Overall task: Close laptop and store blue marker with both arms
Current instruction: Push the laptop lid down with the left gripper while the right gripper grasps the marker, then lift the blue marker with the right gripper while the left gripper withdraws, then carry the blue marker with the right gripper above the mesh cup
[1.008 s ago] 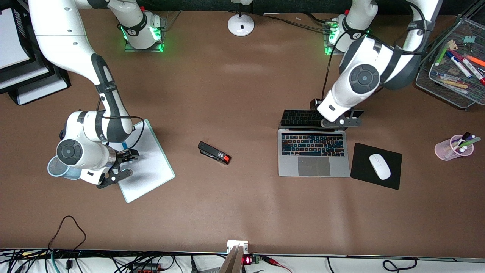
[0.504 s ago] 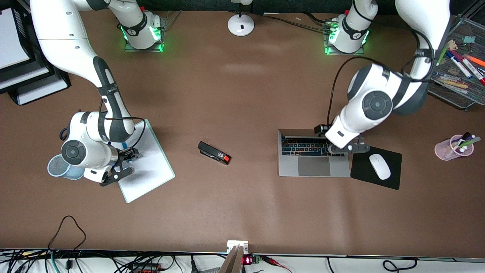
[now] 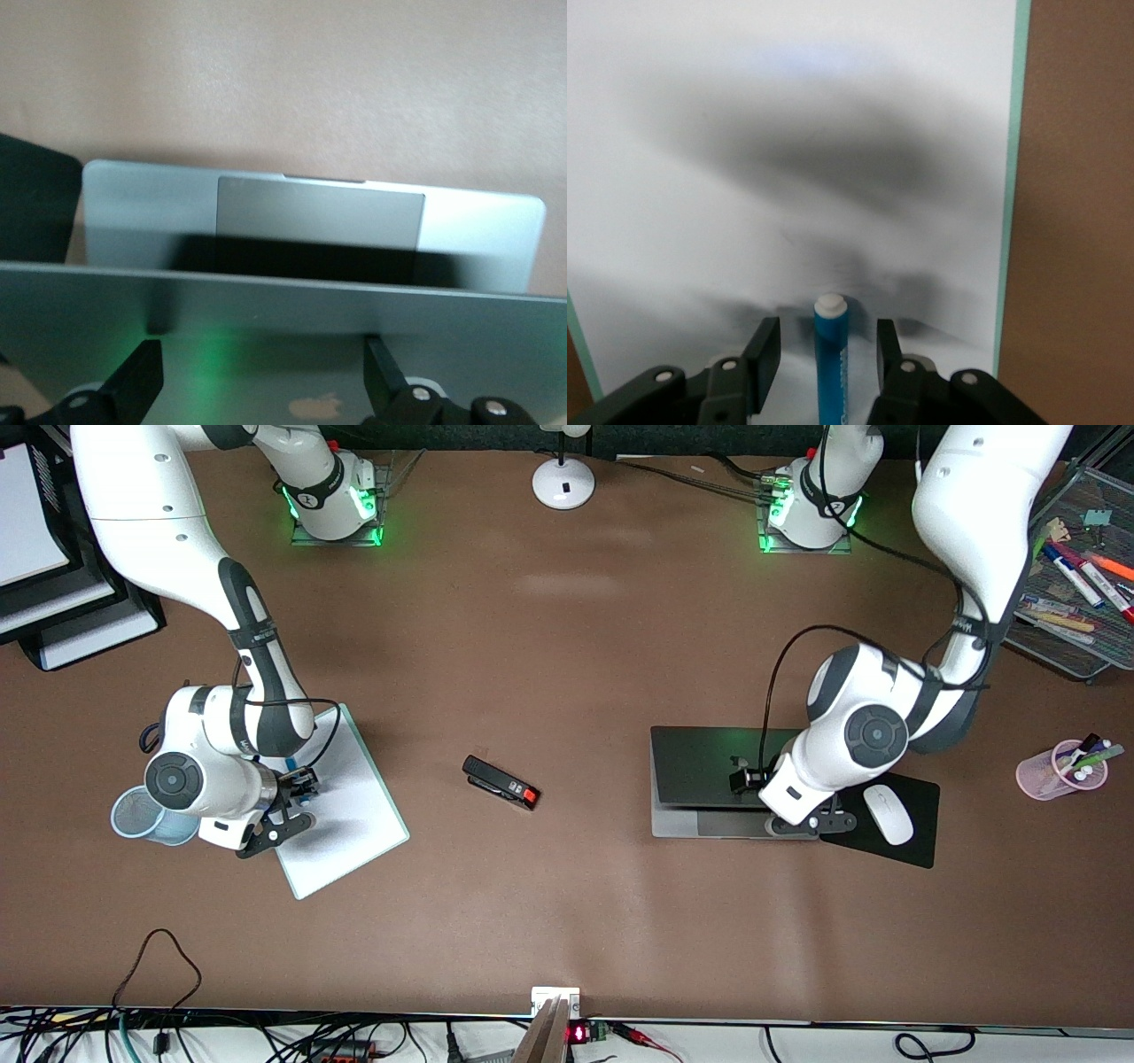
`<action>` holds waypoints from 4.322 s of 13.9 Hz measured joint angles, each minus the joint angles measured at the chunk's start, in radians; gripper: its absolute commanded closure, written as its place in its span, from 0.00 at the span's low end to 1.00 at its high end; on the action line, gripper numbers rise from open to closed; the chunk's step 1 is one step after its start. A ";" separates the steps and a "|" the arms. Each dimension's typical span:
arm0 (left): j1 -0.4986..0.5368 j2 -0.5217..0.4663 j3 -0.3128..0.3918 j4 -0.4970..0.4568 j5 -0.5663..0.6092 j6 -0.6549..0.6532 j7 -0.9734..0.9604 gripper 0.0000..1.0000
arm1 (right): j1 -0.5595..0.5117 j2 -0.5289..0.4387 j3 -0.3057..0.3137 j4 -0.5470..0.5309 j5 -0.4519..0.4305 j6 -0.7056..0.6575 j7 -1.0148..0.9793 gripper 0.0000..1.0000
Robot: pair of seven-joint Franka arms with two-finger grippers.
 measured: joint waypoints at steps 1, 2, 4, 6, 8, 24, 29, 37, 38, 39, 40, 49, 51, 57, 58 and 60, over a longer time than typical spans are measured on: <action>0.000 0.020 0.006 0.002 0.000 0.025 0.000 0.00 | 0.000 0.000 0.000 0.000 0.000 0.000 -0.001 0.49; 0.000 0.038 0.010 0.004 0.000 0.047 0.000 0.00 | 0.000 0.000 0.000 0.000 0.000 0.000 -0.001 0.50; 0.000 0.067 0.012 0.006 0.000 0.085 0.000 0.00 | 0.000 0.000 0.000 -0.002 0.000 0.000 -0.002 0.51; 0.000 0.091 0.013 0.007 0.000 0.117 0.000 0.00 | 0.000 0.002 0.000 -0.005 0.000 0.000 -0.002 0.53; -0.002 0.105 0.023 0.012 0.002 0.132 0.001 0.00 | 0.000 0.003 0.000 -0.008 0.000 0.001 -0.003 0.55; 0.006 -0.237 0.038 0.324 0.048 -0.441 0.001 0.00 | 0.000 0.005 0.000 -0.008 0.000 0.013 -0.020 0.89; 0.006 -0.360 0.037 0.371 0.048 -0.598 0.033 0.00 | -0.001 -0.024 0.000 0.029 0.001 0.023 -0.073 0.89; 0.021 -0.477 0.037 0.373 0.044 -0.736 0.099 0.00 | -0.087 -0.187 -0.009 0.040 0.273 -0.079 -0.652 0.89; 0.023 -0.485 0.037 0.373 0.039 -0.750 0.114 0.00 | -0.101 -0.200 -0.009 0.042 0.283 -0.097 -0.714 0.89; 0.025 -0.491 0.037 0.373 0.027 -0.762 0.126 0.00 | -0.113 -0.213 -0.009 0.049 0.288 -0.125 -0.765 0.89; 0.028 -0.495 0.037 0.373 0.016 -0.768 0.130 0.00 | -0.126 -0.223 -0.009 0.059 0.293 -0.161 -0.807 0.89; -0.043 -0.603 0.222 0.303 -0.102 -0.791 0.292 0.00 | -0.307 -0.236 -0.012 0.174 0.579 -0.409 -1.439 0.90; -0.049 -0.634 0.247 0.260 -0.126 -0.790 0.325 0.00 | -0.340 -0.235 -0.012 0.176 0.616 -0.453 -1.545 0.90; -0.065 -0.750 0.301 0.082 -0.153 -0.718 0.392 0.00 | -0.438 -0.171 -0.012 0.182 0.736 -0.472 -1.747 0.90; -0.065 -0.762 0.303 0.065 -0.153 -0.713 0.393 0.00 | -0.447 -0.162 -0.012 0.191 0.738 -0.472 -1.755 0.90; -0.065 -0.772 0.303 0.044 -0.153 -0.708 0.394 0.00 | -0.459 -0.150 -0.012 0.211 0.738 -0.472 -1.767 0.90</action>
